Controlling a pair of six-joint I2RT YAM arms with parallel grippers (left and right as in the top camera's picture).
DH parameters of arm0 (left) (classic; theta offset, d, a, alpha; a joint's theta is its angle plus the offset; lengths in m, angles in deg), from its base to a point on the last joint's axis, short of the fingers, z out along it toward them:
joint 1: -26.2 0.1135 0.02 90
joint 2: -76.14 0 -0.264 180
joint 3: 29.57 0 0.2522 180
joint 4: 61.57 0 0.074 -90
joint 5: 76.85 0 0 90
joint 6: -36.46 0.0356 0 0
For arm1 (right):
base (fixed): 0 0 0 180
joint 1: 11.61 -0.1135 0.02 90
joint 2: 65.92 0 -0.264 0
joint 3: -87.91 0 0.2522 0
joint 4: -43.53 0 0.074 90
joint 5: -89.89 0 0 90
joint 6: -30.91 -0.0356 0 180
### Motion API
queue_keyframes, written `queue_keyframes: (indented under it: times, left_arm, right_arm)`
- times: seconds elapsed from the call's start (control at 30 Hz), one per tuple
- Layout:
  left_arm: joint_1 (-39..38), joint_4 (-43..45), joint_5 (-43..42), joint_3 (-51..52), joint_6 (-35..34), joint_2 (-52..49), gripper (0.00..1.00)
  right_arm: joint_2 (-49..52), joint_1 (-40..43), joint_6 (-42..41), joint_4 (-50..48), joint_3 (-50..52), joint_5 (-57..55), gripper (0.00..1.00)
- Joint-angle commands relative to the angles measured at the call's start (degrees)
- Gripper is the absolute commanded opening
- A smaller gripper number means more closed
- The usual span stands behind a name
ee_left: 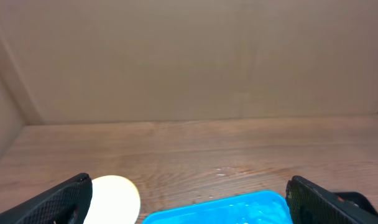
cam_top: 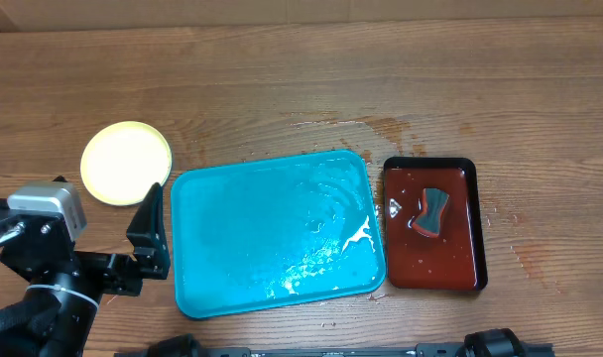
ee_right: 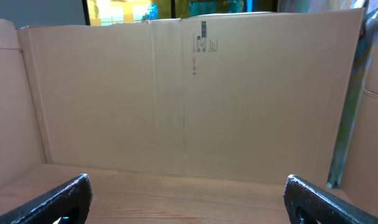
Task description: Clean dirty plates on tray and stack at the side
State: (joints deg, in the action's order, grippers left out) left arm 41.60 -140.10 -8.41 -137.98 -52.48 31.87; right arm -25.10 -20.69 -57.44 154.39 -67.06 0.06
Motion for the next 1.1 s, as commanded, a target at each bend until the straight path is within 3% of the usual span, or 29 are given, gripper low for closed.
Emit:
queue_keyframes:
  times: [0.0,0.2,0.3,0.53,0.87,1.07]
  left_arm:
    - [-0.2,0.0,-6.3,-0.3,0.0,-0.1,1.0]
    - [-0.2,-1.4,-15.6,-0.3,-0.2,-0.1,1.0]
    - [-0.2,-1.4,-16.4,-0.3,-3.0,-0.1,1.0]
    - [-0.2,-1.9,-13.5,-0.3,-2.2,-0.3,1.0]
    - [-0.2,3.2,-14.1,-0.3,22.2,-1.1,1.0]
    - [-0.2,5.8,-19.6,-0.3,23.2,-1.2,1.0]
  right_arm:
    - [1.0,0.2,-0.4,-0.1,0.1,-0.1,1.0]
    - [1.0,0.2,-0.4,-0.1,0.1,-0.1,1.0]
    - [1.0,0.2,-0.4,-0.1,0.1,-0.1,1.0]
    - [1.0,0.2,-0.4,-0.1,0.1,-0.1,1.0]
    - [1.0,0.2,-0.4,-0.1,0.1,-0.1,1.0]
    - [1.0,0.2,-0.4,-0.1,0.1,-0.1,1.0]
